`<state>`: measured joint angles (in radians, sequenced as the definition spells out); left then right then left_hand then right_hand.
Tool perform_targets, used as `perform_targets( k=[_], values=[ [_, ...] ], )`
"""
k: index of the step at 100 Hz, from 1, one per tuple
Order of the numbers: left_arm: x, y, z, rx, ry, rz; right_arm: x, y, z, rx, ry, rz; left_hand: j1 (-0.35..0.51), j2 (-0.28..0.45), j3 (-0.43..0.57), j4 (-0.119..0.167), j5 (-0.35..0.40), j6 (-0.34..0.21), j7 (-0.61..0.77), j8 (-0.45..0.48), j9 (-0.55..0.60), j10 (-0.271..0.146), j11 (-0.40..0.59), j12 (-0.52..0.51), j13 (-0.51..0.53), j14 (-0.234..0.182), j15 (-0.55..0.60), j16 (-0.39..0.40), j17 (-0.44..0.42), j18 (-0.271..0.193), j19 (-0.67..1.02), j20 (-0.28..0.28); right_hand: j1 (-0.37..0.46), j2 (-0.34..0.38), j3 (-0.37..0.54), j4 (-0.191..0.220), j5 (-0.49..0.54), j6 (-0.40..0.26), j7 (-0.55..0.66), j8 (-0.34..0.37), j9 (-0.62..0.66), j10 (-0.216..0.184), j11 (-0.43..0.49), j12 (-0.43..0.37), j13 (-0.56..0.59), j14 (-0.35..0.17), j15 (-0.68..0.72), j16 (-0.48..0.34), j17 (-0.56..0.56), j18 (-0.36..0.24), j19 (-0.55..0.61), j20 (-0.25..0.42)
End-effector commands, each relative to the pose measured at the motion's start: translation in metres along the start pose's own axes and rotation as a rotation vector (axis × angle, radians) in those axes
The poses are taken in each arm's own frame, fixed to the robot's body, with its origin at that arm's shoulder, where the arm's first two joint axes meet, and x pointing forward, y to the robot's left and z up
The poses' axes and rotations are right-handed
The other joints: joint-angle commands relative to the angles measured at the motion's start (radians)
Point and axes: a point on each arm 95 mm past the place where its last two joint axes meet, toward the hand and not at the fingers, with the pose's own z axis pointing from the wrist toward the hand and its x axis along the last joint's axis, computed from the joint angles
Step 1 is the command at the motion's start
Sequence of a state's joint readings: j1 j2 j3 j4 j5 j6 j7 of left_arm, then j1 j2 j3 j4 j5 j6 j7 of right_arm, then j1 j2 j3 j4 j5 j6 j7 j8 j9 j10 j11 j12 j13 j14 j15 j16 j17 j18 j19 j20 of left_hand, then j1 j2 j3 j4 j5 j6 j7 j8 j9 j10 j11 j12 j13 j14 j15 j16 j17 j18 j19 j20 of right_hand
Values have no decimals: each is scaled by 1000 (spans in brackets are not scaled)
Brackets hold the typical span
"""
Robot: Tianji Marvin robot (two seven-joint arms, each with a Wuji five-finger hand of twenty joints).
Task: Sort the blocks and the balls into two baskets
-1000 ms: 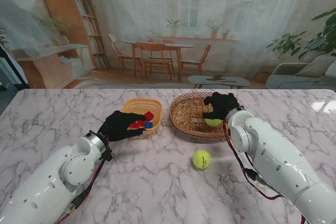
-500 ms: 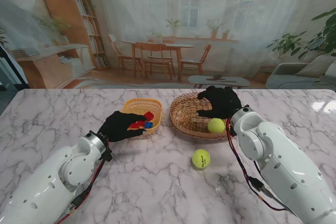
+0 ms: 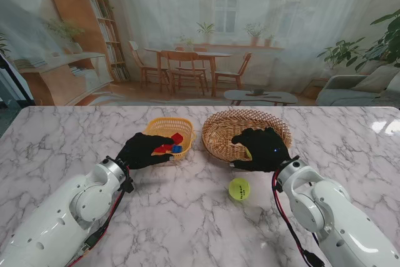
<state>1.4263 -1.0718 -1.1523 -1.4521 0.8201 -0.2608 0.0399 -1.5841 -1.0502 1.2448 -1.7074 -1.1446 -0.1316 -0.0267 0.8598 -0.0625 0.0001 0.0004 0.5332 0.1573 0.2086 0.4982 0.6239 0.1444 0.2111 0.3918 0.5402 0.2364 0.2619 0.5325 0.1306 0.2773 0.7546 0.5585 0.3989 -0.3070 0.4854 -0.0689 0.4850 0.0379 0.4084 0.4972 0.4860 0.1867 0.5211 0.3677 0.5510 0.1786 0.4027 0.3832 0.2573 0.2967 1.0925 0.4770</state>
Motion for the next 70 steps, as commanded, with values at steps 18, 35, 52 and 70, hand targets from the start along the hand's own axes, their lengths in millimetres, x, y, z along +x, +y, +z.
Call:
perform_targets(
  k=[18,35,52,70],
  values=[
    [2,2,1,-24,-4,1,20,-24,-28,47,27,-7,2,50,-22,4,18,-11,9,3,0,0,-15,9,-15,0,4,-1,-10,9,-26,6,18,38,-26,24,26,14,-22,18,29,18,24,46,41,14,92,57,49,0,86,25],
    [2,3,1,-28,-6,2,28,-37,-32,78,35,-3,2,50,-22,4,18,-12,10,3,-1,0,-15,9,-15,0,3,-1,-11,9,-26,6,18,38,-26,25,31,14,-18,24,27,17,25,51,39,11,102,63,53,-4,95,31],
    [1,3,1,-23,-8,3,34,-50,-31,115,25,0,3,50,-21,4,20,-10,11,3,2,0,-13,10,-13,-1,4,-1,-11,11,-26,6,19,28,-23,25,32,12,-16,29,27,14,28,55,33,11,102,63,41,2,91,32],
    [0,2,2,-13,-8,1,40,-60,-31,142,20,-5,3,50,-22,4,22,-10,13,4,2,-2,-10,11,-13,-2,5,1,-10,12,-23,7,14,18,-12,25,31,12,-15,32,28,12,33,58,35,10,105,64,41,4,90,34]
  ],
)
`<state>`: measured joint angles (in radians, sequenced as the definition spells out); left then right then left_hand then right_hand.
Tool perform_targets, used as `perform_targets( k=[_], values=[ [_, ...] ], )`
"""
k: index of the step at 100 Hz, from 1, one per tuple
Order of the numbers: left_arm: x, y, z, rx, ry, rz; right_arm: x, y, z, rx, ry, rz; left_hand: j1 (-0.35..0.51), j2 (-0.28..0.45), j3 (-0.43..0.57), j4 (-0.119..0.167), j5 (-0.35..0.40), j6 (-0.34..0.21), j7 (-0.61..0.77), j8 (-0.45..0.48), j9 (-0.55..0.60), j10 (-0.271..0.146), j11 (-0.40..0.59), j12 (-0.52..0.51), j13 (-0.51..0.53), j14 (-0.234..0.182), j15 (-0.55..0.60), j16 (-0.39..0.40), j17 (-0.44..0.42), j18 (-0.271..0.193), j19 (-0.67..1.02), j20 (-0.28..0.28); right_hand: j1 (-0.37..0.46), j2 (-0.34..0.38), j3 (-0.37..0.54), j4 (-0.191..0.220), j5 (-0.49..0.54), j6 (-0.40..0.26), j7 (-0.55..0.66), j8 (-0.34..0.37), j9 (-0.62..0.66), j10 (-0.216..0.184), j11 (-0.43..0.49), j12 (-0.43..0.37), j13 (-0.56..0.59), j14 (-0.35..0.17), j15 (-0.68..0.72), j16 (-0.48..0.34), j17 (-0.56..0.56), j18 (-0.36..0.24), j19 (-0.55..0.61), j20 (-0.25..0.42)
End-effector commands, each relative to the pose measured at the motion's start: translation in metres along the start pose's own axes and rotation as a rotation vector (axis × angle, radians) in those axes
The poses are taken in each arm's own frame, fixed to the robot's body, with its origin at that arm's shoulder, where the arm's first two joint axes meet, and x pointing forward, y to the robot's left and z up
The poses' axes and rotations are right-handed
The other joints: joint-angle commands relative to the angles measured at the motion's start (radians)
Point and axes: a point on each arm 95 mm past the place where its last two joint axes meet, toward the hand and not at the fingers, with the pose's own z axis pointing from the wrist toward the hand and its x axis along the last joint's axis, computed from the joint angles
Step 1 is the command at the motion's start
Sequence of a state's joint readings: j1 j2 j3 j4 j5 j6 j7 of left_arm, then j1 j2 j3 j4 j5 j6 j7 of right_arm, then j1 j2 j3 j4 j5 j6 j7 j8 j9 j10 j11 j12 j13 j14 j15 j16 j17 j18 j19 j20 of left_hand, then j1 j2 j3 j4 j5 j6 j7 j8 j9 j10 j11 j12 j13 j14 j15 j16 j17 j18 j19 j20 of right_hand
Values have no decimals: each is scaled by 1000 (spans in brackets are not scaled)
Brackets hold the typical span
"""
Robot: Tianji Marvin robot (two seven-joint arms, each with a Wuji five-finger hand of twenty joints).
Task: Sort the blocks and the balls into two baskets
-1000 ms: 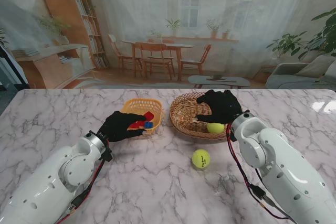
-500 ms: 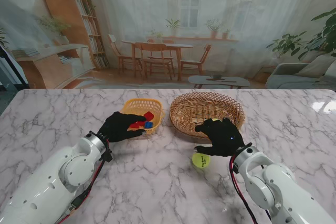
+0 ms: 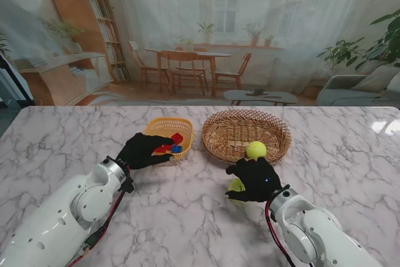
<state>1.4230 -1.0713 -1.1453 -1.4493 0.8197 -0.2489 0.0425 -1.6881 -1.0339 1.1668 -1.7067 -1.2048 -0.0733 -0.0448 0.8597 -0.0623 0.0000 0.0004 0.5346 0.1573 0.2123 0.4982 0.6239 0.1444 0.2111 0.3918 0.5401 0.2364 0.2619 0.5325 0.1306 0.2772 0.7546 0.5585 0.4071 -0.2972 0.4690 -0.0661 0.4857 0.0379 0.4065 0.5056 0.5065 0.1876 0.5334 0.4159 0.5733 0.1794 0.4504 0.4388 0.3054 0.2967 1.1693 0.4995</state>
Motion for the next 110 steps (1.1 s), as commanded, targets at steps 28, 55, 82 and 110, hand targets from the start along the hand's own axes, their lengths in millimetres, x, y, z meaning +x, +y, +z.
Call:
perform_targets(
  k=[28,55,82,110],
  values=[
    [0,0,0,-8,7,7,3,-22,2,61,-28,18,2,51,-22,4,22,-11,11,4,5,-2,-10,11,-11,-2,5,1,-11,11,-23,7,-1,16,17,19,24,9,-16,24,-11,15,6,0,-17,14,19,-13,-35,12,-19,-1],
    [-1,0,-1,-1,4,8,1,-32,10,103,-52,18,6,42,-21,5,29,-11,15,5,8,-6,-8,11,-9,-3,6,1,-11,14,-22,8,7,2,19,19,16,9,-18,24,-26,17,-2,-9,-23,15,-3,-28,-39,13,-26,-4],
    [-2,-1,-1,11,1,13,-1,-44,17,151,-80,42,11,34,-21,5,35,-10,20,7,14,-8,-2,13,-2,-3,10,3,-6,11,-16,11,26,-69,134,14,5,20,-9,23,-17,24,70,19,38,4,107,21,54,-4,47,10],
    [-3,-1,-1,18,0,20,-1,-51,20,147,-100,48,13,30,-20,6,39,-11,25,8,16,-8,4,15,-1,-3,15,6,-6,9,-5,15,139,-155,374,-7,48,33,72,29,39,20,185,85,155,-45,338,128,243,-69,197,58]
  ],
)
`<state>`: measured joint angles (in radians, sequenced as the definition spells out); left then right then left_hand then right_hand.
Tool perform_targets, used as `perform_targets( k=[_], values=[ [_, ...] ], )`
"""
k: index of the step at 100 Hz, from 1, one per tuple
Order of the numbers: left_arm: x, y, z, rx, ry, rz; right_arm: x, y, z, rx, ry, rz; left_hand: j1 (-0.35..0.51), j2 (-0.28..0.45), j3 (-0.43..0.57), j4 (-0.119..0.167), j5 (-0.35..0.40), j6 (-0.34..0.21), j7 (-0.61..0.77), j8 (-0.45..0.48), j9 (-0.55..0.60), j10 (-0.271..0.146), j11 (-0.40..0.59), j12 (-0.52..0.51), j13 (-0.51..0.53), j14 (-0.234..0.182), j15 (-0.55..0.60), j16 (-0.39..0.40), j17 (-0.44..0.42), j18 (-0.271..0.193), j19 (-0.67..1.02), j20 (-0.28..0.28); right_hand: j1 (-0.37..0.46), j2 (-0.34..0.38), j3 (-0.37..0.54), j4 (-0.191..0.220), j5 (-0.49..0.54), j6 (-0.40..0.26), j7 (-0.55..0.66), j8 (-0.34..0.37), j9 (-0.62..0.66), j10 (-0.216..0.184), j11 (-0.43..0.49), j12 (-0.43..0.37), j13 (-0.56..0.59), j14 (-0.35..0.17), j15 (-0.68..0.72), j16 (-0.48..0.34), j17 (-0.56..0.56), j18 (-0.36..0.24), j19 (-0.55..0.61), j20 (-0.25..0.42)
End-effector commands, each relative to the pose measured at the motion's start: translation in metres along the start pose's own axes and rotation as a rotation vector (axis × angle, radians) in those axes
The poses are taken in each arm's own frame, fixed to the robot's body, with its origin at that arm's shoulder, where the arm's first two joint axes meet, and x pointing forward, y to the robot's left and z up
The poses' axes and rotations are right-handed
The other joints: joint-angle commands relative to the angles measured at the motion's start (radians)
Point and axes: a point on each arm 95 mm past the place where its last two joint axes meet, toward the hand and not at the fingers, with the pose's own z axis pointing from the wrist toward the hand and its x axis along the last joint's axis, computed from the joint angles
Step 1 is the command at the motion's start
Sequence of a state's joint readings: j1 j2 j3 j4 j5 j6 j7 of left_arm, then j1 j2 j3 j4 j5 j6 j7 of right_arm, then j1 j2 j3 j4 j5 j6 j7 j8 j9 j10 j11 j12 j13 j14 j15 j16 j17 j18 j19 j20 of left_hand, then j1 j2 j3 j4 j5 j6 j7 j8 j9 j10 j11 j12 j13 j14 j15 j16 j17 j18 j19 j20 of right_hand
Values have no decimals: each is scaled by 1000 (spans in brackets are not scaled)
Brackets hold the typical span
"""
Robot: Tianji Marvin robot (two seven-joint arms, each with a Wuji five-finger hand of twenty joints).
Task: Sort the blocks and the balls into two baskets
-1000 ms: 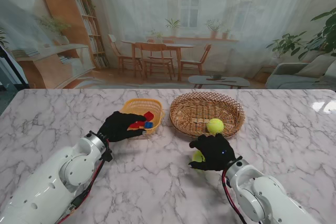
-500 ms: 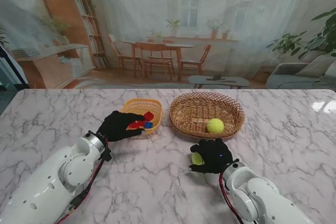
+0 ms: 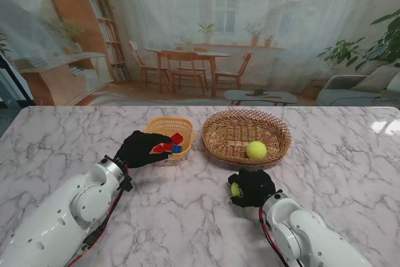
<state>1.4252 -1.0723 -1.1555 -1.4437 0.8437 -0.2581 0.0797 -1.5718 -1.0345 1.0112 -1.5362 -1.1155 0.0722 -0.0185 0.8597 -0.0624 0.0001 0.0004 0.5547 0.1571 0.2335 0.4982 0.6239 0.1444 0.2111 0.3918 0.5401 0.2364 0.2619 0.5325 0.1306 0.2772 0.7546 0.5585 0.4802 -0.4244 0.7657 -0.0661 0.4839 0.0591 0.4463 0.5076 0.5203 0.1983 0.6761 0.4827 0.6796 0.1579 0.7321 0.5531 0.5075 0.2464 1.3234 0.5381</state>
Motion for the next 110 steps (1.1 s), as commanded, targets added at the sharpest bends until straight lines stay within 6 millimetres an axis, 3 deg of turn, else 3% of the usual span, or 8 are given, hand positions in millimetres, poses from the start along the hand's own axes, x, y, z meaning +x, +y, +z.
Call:
perform_targets(
  k=[1,19,25,33,73,110],
  values=[
    [1,2,1,-15,1,-1,0,-5,1,6,-11,3,13,30,-20,6,18,-10,3,8,16,-7,4,15,-1,-3,15,7,-6,9,-5,15,72,-28,89,-10,53,13,38,27,28,9,47,20,53,-25,63,16,47,-21,47,19],
    [0,2,0,-13,-1,-2,1,-3,1,-25,-8,2,13,33,-20,6,17,-10,4,8,15,-7,4,15,-1,-2,15,7,-7,9,-4,15,174,-29,165,-25,94,8,93,30,77,-5,92,44,113,-46,122,38,124,-43,76,15],
    [0,2,0,-12,-1,-2,2,1,-2,-38,-2,4,12,34,-21,5,18,-11,4,8,14,-8,4,15,-2,-3,15,7,-8,8,-4,14,200,-28,162,-61,90,7,141,-29,84,-6,93,52,118,-48,127,40,128,-43,82,10],
    [0,2,0,-13,-1,-3,3,9,-6,-65,12,6,10,34,-21,5,18,-11,5,8,15,-7,4,15,-2,-3,15,7,-7,8,-4,14,221,-28,154,-80,92,6,163,-43,89,-7,95,54,122,-49,130,41,131,-44,85,10],
    [0,3,1,-18,-1,-5,-2,45,-19,-169,58,-21,9,39,-20,5,20,-11,5,7,15,-6,2,14,-3,-3,13,6,-9,10,-6,12,243,-26,147,-96,95,3,190,-66,102,-10,92,56,130,-48,131,43,138,-42,89,11],
    [1,3,2,-22,2,-8,-20,76,-5,-205,81,-60,5,43,-22,5,-5,-10,-8,2,11,-7,0,13,-4,-4,11,5,-10,12,-7,12,234,-23,139,-98,97,-2,203,-80,103,-11,85,56,130,-48,122,41,139,-45,86,9]
  ],
)
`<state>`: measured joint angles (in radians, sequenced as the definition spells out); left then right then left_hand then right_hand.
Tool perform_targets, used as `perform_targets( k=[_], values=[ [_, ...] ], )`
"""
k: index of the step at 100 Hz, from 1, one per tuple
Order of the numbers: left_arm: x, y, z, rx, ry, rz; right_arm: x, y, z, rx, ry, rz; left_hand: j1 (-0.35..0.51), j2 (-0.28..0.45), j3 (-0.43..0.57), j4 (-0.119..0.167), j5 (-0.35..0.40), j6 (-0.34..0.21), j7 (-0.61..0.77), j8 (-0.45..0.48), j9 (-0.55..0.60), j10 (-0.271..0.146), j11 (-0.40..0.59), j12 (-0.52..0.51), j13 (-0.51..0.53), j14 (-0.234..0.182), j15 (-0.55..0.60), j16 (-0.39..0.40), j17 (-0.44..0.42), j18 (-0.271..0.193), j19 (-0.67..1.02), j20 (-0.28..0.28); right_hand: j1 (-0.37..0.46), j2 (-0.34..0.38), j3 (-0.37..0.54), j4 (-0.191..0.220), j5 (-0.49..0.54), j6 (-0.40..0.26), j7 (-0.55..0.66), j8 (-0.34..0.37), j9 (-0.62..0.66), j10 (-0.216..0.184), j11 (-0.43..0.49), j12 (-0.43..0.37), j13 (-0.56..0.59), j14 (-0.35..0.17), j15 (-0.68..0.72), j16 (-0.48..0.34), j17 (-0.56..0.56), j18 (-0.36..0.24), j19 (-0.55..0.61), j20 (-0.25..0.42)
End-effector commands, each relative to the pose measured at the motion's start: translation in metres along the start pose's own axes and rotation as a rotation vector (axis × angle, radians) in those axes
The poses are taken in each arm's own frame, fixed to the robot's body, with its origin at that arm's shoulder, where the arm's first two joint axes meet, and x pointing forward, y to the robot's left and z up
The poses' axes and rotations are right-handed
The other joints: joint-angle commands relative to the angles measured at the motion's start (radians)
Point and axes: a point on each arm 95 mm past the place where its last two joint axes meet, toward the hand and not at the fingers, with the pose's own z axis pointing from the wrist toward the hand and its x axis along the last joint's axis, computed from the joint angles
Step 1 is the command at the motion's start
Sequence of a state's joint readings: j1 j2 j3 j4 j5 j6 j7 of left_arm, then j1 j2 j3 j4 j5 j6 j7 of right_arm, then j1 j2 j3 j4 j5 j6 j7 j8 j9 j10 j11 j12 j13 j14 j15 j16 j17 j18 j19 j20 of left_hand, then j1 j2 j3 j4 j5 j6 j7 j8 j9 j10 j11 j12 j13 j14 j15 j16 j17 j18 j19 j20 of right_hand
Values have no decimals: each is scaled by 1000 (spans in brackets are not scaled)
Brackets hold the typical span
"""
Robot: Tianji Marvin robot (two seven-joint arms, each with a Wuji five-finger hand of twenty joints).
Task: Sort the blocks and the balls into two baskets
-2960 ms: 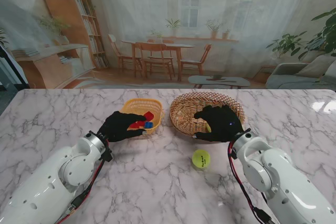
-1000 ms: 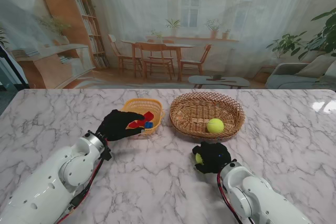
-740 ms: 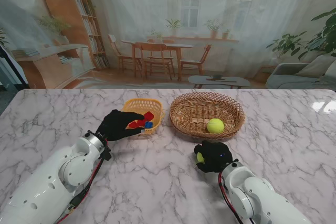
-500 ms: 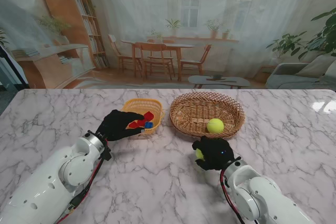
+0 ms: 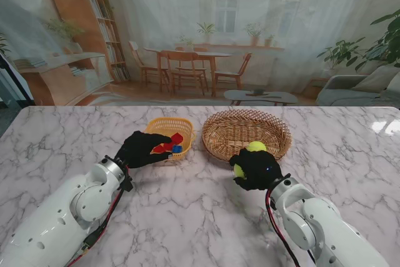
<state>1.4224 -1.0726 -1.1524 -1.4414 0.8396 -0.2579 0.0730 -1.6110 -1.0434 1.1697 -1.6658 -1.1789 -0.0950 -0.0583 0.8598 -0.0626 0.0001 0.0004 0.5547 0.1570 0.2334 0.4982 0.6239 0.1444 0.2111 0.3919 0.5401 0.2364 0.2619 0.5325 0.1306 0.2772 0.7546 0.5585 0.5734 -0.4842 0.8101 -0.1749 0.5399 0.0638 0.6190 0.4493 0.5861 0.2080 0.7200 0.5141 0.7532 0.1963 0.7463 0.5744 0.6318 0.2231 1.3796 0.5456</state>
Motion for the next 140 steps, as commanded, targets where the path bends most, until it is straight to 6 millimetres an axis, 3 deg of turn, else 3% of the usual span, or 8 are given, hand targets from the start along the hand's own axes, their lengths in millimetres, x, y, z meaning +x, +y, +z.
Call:
perform_targets(
  k=[1,45,66,108,124,140],
  values=[
    [1,2,1,-15,1,-5,-8,12,7,-13,0,-19,5,44,-21,5,-6,-10,-9,1,11,-6,-1,13,-5,-4,11,5,-10,12,-7,12,141,37,95,12,41,-7,31,-22,38,-20,41,25,57,-87,108,19,15,-22,30,1],
    [1,3,1,-15,4,-8,-25,54,62,11,29,-39,3,46,-21,5,-5,-10,-11,0,12,-7,0,13,-4,-4,11,5,-11,15,-8,12,135,43,94,16,35,-12,30,-28,35,-25,34,24,51,-88,91,14,7,-15,16,-4],
    [1,3,2,-12,4,-10,-41,63,95,50,1,-43,3,47,-22,5,-12,-10,-14,-1,6,-6,-3,12,-6,-4,10,5,-12,16,-9,12,130,45,90,16,34,-17,35,-26,36,-32,35,25,54,-92,82,11,0,-12,6,-8],
    [1,2,1,-12,6,-11,-54,55,144,158,-83,-39,3,46,-22,5,0,-10,-9,1,9,-6,-4,12,-5,-3,10,5,-12,17,-10,14,108,55,86,23,22,-21,32,-27,16,-34,25,19,35,-93,61,4,-27,-2,-18,-13],
    [1,3,1,-14,8,-13,-56,43,154,185,-102,-40,4,46,-22,5,5,-10,-6,3,9,-5,-4,12,-5,-3,10,5,-13,16,-11,14,39,85,68,72,21,-20,-19,-12,-7,-29,-10,-15,0,-81,-17,-38,-78,16,-66,-19],
    [2,3,1,-17,10,-12,-59,33,158,206,-118,-44,3,47,-21,5,6,-11,-2,5,8,-6,-4,12,-4,-4,10,5,-11,17,-10,14,28,91,66,88,17,-19,-39,1,-19,-27,-19,-25,-10,-76,-33,-47,-91,19,-75,-21]
  ],
)
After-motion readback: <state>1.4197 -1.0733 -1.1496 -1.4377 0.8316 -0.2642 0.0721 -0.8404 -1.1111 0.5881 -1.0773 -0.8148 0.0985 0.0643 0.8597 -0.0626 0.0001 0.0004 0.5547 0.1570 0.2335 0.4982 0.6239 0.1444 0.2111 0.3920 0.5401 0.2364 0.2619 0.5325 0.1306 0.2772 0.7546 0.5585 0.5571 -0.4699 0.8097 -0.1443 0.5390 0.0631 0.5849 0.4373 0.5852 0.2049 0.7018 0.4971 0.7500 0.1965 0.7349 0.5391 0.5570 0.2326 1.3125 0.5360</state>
